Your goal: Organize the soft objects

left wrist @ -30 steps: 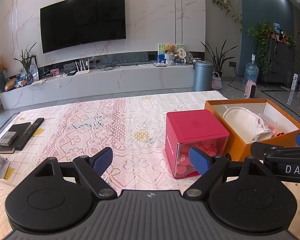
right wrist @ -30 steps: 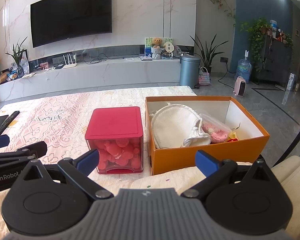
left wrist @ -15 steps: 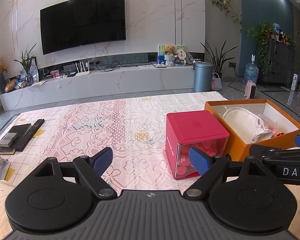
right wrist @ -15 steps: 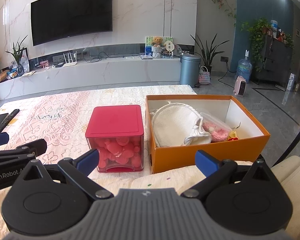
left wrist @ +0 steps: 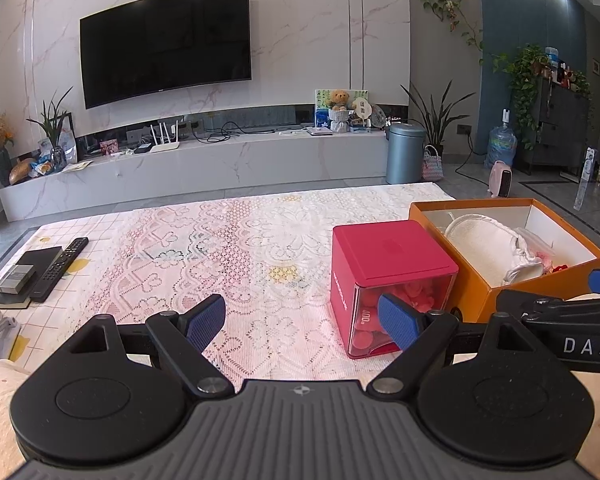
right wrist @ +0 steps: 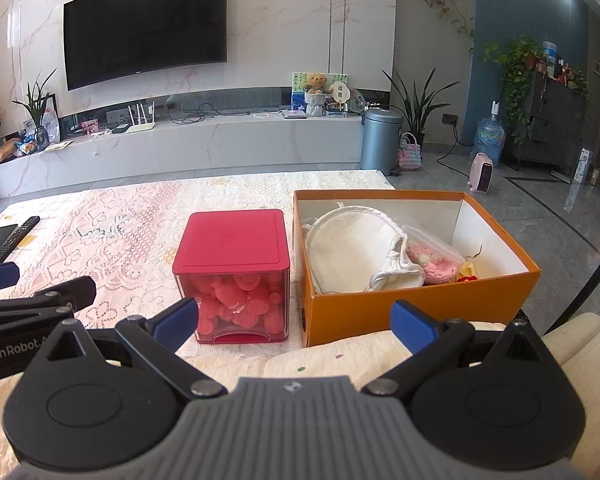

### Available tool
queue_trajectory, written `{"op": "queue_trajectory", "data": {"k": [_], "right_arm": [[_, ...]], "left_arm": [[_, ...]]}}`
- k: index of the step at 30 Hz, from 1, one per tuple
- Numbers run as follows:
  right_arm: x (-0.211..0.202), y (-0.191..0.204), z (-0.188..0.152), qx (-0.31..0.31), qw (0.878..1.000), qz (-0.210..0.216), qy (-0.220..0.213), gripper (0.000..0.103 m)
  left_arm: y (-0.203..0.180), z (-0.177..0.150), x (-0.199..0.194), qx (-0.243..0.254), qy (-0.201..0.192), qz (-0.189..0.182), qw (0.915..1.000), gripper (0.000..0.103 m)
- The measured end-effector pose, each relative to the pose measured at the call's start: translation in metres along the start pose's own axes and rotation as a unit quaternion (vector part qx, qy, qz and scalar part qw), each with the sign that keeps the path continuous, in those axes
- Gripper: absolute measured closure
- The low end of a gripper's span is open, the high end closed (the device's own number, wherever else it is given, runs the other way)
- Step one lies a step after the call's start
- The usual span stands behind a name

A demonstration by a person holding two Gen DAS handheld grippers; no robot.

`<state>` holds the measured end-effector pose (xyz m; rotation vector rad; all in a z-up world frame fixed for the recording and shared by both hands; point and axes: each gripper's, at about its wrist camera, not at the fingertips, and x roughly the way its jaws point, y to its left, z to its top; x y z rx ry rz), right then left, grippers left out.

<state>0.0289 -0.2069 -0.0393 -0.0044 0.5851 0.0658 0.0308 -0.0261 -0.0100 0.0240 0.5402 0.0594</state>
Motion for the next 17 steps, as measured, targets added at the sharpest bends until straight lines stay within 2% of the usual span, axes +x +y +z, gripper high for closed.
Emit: {"op": "queue_trajectory", "data": {"k": [17], "right_arm": [[0.004,0.0007,-0.0023,-0.003,1.0,0.003,0.004,0.003]], "left_arm": [[0.0025,-0.0021,-0.0005,-0.005,0.001,-0.003,1.0,0.002]]}}
